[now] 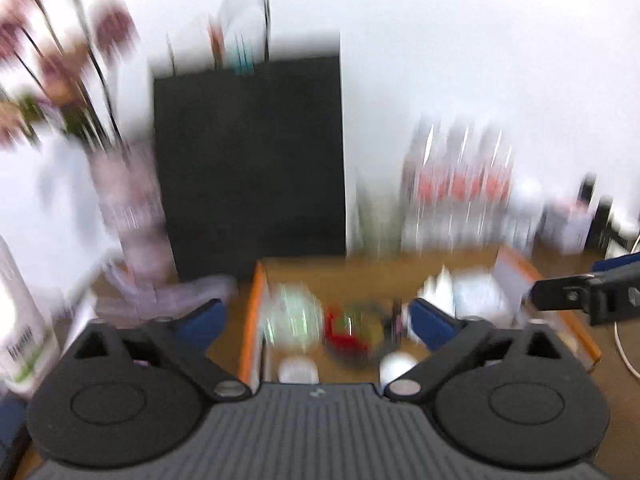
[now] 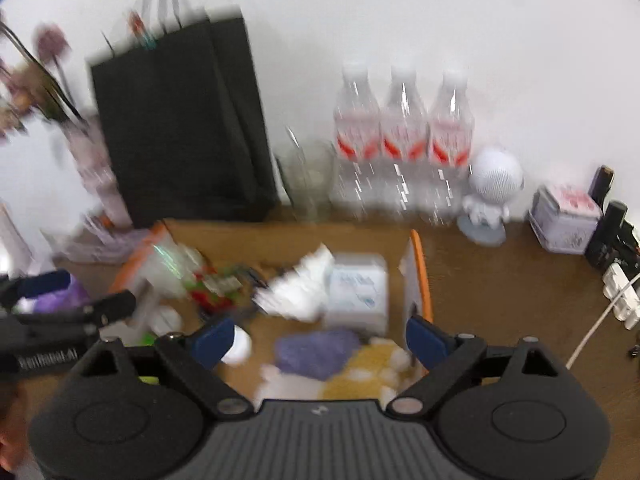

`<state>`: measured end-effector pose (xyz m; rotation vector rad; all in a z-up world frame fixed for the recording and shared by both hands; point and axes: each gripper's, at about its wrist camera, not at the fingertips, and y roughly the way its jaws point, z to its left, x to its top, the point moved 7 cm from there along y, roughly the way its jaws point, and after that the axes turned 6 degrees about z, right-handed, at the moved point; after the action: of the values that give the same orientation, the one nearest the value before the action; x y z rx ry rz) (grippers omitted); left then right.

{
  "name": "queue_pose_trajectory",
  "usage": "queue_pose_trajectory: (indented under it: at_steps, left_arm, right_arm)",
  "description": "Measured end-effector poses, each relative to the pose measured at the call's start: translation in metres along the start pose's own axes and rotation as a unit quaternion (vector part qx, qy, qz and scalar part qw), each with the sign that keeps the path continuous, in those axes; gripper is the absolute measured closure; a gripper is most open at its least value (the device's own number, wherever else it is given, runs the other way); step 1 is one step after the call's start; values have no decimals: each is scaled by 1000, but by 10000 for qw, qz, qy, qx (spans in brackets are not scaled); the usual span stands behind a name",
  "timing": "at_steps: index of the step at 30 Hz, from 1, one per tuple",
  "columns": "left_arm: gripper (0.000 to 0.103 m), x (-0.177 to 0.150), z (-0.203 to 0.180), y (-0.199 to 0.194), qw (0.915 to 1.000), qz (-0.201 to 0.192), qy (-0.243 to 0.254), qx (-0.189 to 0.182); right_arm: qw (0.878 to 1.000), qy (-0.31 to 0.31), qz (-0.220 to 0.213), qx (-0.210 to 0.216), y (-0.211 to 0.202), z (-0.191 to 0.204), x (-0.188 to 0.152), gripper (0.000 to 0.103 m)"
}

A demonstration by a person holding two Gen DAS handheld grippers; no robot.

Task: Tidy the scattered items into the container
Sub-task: 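Open both tools to drop the cap and plush toy into the box, then lift both open tools away from the box toward the wrappers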

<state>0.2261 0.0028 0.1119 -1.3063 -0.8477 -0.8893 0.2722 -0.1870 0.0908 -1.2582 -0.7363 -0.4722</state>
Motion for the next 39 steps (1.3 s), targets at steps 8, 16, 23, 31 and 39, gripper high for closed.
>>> queue_pose_trajectory:
  at_steps: [8, 16, 23, 31, 39]
  left_arm:
    - [0, -31, 6, -46, 9992, -271, -291, 89]
    - [0, -89, 9, -115, 9992, -157, -325, 173]
    - [0, -200, -3, -199, 9947, 358, -921, -298]
    - [0, -225, -8, -212, 9927, 810, -770, -462]
    - [35, -218, -11, -188, 9889, 990, -795, -768]
  right_arm:
    - [9902, -34, -1381, 189, -43, 24, -47, 10]
    - [9857, -169, -1661, 223, -84, 40, -115, 5]
    - [9906, 133, -1258, 522, -133, 43, -239, 0]
    - [9952, 174, -912, 321, -158, 26, -298, 0]
    - [9955, 32, -893, 299, -143, 28, -275, 14]
